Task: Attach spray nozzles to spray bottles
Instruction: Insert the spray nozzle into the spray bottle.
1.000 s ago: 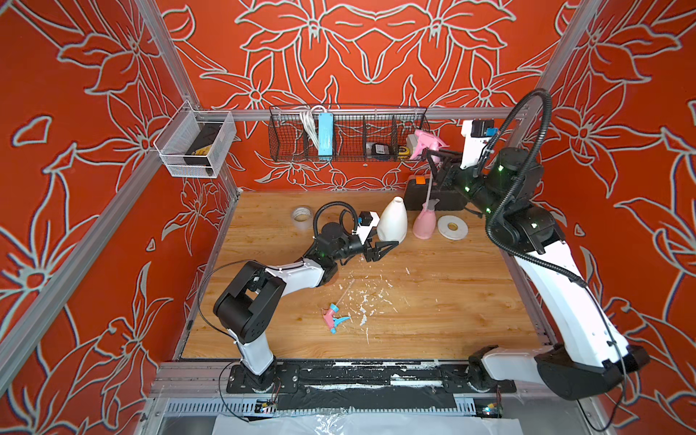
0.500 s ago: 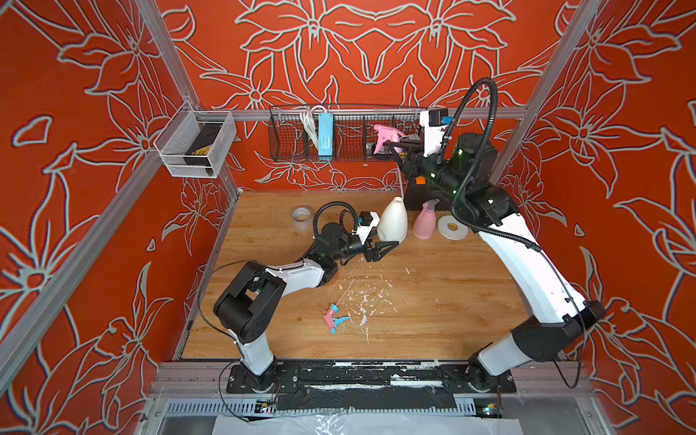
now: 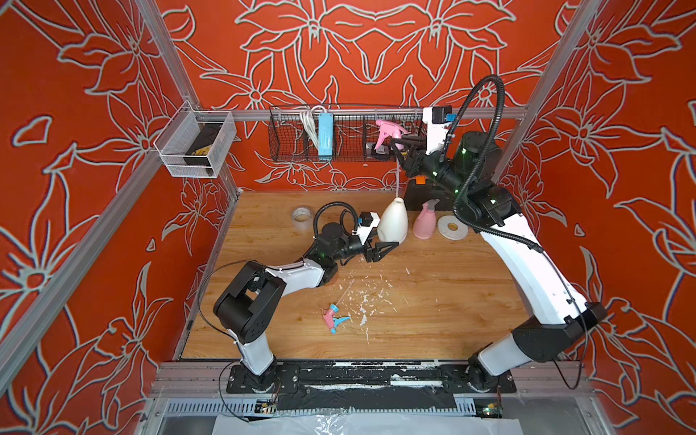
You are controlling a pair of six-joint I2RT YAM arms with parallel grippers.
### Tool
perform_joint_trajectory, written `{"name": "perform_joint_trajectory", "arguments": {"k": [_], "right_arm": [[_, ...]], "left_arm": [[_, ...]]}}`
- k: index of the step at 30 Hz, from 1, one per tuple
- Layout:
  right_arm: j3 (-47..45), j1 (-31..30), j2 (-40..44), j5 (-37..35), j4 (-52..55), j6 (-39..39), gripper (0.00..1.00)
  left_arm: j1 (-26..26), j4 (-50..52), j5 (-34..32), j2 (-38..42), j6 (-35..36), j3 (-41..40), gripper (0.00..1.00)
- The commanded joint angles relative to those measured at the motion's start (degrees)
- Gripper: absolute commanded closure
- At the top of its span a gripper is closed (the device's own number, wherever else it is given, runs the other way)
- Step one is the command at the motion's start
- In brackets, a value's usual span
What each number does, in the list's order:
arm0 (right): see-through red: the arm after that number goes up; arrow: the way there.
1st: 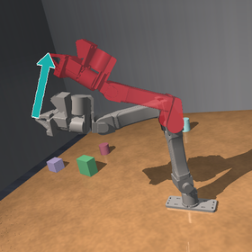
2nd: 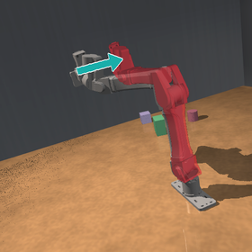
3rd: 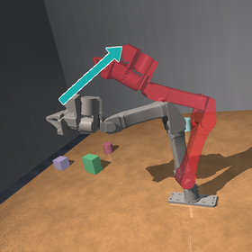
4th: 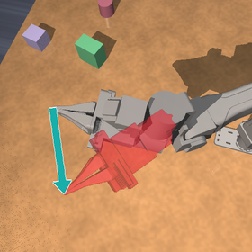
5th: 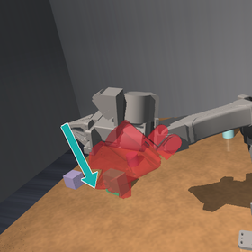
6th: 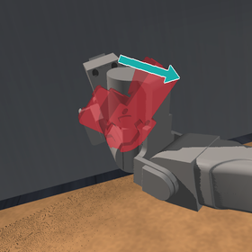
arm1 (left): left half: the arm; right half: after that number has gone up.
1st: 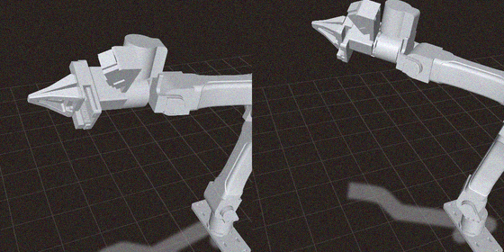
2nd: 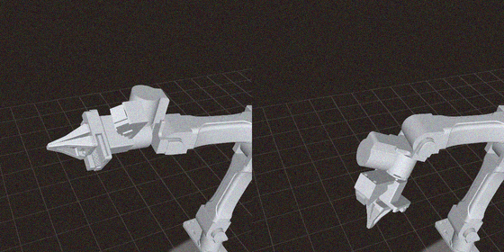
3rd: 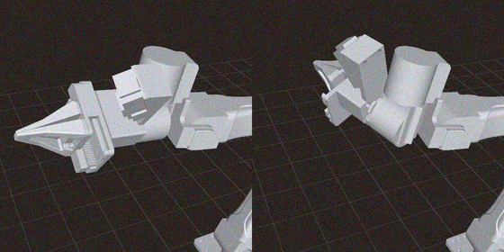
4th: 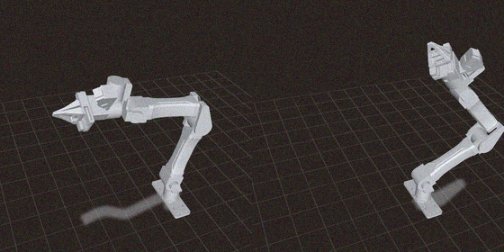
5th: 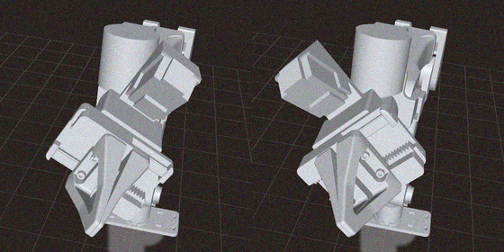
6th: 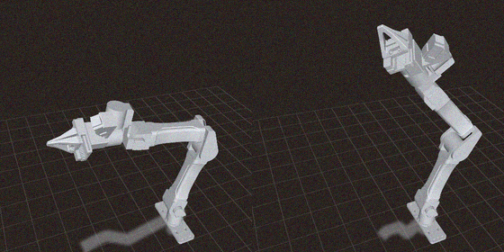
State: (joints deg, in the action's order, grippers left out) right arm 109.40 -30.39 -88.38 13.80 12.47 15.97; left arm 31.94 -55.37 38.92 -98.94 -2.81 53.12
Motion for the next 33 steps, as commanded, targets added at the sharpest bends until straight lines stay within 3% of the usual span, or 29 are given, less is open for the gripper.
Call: {"name": "perform_joint_trajectory", "arguments": {"k": [1,12,20,33], "right_arm": [[-0.9,-0.3,2.1,0.3,-2.3,-0.7,0.87],[-8.3,-0.4,5.1,1.5,-4.8,-1.5,0.87],[-20.3,-0.4,10.4,6.5,-10.4,-2.2,0.84],[-29.6,-0.5,14.5,7.1,-11.1,-2.7,0.73]], "left_arm": [[0.0,-0.9,1.3,0.0,0.3,0.5,0.5],[-0.8,-4.0,2.0,0.2,-3.8,1.3,0.5],[-2.1,-7.5,2.2,-0.5,-8.3,3.4,0.51],[-3.3,-5.1,2.2,-0.1,-6.8,6.0,0.51]]}}
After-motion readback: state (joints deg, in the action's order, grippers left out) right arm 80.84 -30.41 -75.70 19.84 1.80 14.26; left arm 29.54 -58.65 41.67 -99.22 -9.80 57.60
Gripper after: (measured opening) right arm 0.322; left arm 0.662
